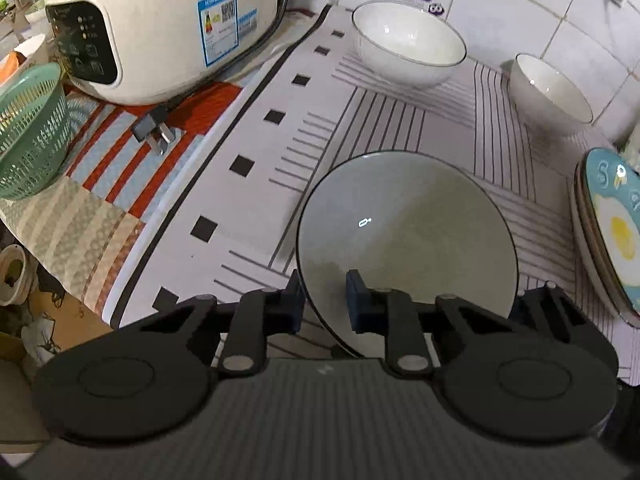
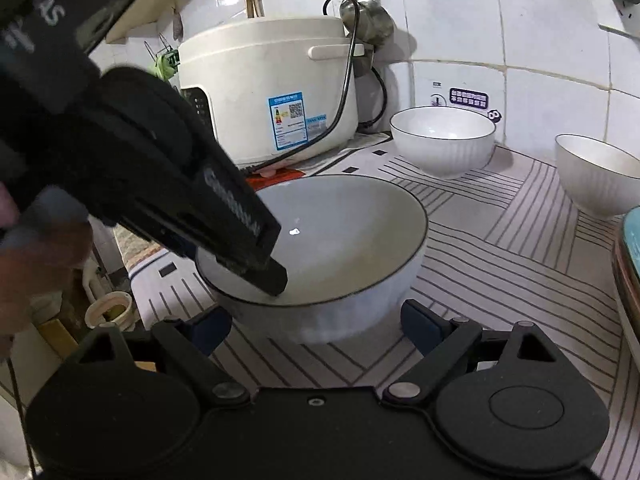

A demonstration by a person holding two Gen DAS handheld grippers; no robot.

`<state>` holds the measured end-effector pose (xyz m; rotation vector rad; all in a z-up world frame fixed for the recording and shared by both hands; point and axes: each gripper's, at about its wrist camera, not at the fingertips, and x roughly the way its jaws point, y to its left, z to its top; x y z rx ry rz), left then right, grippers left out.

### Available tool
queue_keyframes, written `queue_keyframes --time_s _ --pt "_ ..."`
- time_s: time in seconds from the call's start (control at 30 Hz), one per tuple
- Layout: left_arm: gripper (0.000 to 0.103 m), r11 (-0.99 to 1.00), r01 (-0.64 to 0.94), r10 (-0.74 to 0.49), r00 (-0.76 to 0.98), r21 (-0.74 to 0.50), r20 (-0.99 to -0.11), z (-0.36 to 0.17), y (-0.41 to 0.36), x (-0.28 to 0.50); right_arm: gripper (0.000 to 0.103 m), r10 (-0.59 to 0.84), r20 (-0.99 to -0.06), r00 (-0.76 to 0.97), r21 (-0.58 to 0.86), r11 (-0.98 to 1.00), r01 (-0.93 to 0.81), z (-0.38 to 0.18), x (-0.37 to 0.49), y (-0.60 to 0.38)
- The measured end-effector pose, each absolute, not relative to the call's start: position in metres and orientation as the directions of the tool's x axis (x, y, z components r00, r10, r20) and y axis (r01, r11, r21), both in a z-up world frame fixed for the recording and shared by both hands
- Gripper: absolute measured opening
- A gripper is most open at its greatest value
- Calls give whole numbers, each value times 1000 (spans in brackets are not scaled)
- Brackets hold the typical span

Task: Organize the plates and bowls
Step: 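Move both grippers to the nearest white bowl and grip its rim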

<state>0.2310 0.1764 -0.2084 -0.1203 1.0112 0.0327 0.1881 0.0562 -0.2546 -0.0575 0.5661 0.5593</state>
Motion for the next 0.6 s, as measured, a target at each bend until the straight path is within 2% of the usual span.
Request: queue_keyframes --time_s 0.17,0.33,0.6 --pt "17 998 -36 -17 562 -45 -827 -199 160 232 89 493 -513 702 133 854 -503 -249 190 47" --pt "17 998 23 -62 591 -60 -804 -189 142 243 89 442 -495 748 52 875 -482 -239 191 38" --pt "17 994 95 -94 626 -44 -774 -183 112 270 89 373 -480 794 41 914 -404 -229 210 13"
